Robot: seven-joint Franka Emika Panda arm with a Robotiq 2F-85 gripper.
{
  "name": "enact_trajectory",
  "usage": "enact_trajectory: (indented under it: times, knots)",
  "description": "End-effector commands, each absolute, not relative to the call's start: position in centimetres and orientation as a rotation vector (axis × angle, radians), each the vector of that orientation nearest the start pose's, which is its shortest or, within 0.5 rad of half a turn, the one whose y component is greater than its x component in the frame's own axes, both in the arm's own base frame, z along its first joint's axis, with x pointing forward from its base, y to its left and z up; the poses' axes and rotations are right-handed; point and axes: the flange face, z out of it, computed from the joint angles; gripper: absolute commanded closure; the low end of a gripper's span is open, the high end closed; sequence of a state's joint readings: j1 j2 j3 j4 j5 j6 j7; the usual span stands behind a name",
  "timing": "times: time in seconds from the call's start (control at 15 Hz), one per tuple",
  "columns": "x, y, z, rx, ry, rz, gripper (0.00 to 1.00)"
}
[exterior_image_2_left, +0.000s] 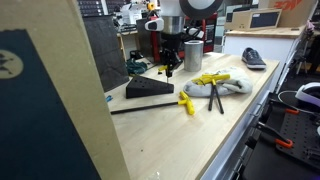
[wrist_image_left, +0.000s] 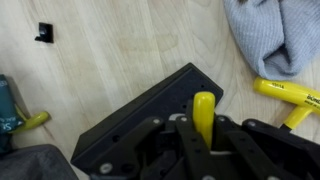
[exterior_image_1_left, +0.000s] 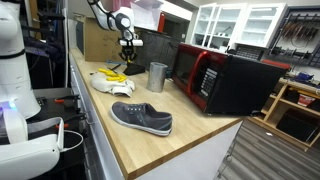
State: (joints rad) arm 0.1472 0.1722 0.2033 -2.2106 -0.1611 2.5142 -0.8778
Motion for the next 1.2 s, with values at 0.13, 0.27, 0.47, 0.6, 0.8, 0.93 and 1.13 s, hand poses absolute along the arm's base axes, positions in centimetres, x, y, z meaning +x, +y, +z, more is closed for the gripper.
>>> enact_trajectory:
  times: [0.13,0.27,0.47,0.6,0.8,0.93,1.13]
  knots:
    - [52.6,18.3,32.8,-2.557,-1.916,-0.220,0.98]
    - [53.0,17.9,33.0,-2.565,-1.846,-0.223,0.98]
    - [53.4,17.6,33.7,-2.586,-1.774,-0.238,0.98]
    - [53.5,17.5,34.4,-2.601,-1.762,-0.247,0.98]
    - [53.6,17.7,35.4,-2.620,-1.797,-0.247,0.98]
    - [53.7,18.0,35.7,-2.611,-1.854,-0.220,0.98]
    - [53.7,18.2,35.8,-2.578,-1.923,-0.148,0.98]
